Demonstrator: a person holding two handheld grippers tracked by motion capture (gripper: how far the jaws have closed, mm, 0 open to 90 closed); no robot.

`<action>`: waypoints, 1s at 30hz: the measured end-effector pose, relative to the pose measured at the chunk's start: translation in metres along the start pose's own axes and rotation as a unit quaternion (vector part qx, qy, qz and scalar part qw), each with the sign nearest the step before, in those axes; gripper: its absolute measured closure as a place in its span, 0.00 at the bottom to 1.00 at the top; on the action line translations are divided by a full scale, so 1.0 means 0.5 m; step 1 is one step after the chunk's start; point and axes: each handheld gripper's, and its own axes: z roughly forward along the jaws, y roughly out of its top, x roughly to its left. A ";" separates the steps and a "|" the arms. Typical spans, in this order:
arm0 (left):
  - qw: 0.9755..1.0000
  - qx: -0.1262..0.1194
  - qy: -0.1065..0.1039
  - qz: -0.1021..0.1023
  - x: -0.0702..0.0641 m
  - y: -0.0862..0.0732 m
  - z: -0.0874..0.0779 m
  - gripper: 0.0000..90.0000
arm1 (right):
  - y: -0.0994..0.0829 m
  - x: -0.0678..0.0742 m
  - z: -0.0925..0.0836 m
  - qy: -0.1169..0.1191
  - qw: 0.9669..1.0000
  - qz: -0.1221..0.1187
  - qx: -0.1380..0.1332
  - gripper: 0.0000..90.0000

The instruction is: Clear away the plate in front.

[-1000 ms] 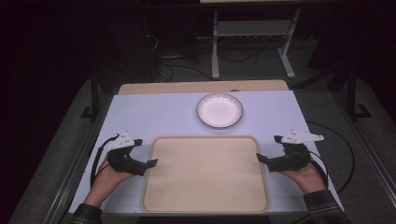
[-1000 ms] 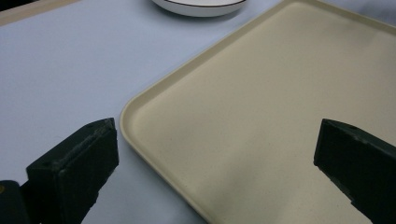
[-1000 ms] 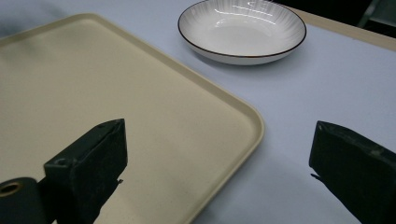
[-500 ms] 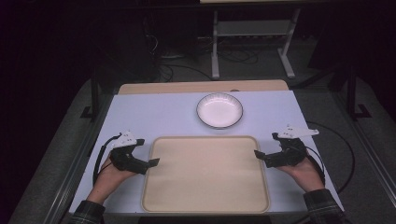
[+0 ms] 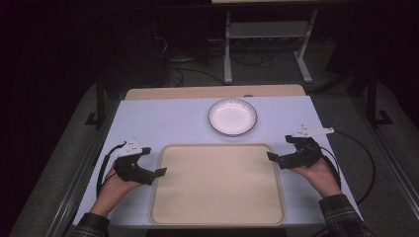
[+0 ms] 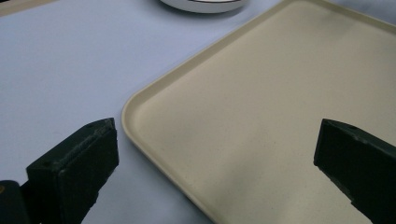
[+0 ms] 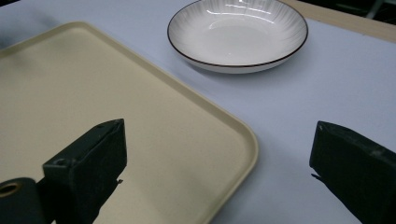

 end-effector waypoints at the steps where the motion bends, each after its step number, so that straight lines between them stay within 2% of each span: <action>1: 1.000 -0.001 0.000 -0.001 0.000 0.000 -0.001 0.00 | 0.004 -0.002 0.004 0.003 1.000 -0.001 0.002 0.04; 21: 1.000 -0.001 -0.002 -0.001 0.000 -0.001 -0.004 0.00 | 0.047 -0.018 0.038 0.010 1.000 -0.003 0.004 0.04; 30: 1.000 -0.001 -0.002 0.000 0.000 -0.001 -0.006 0.00 | 0.066 -0.020 0.064 0.016 1.000 -0.005 0.016 0.04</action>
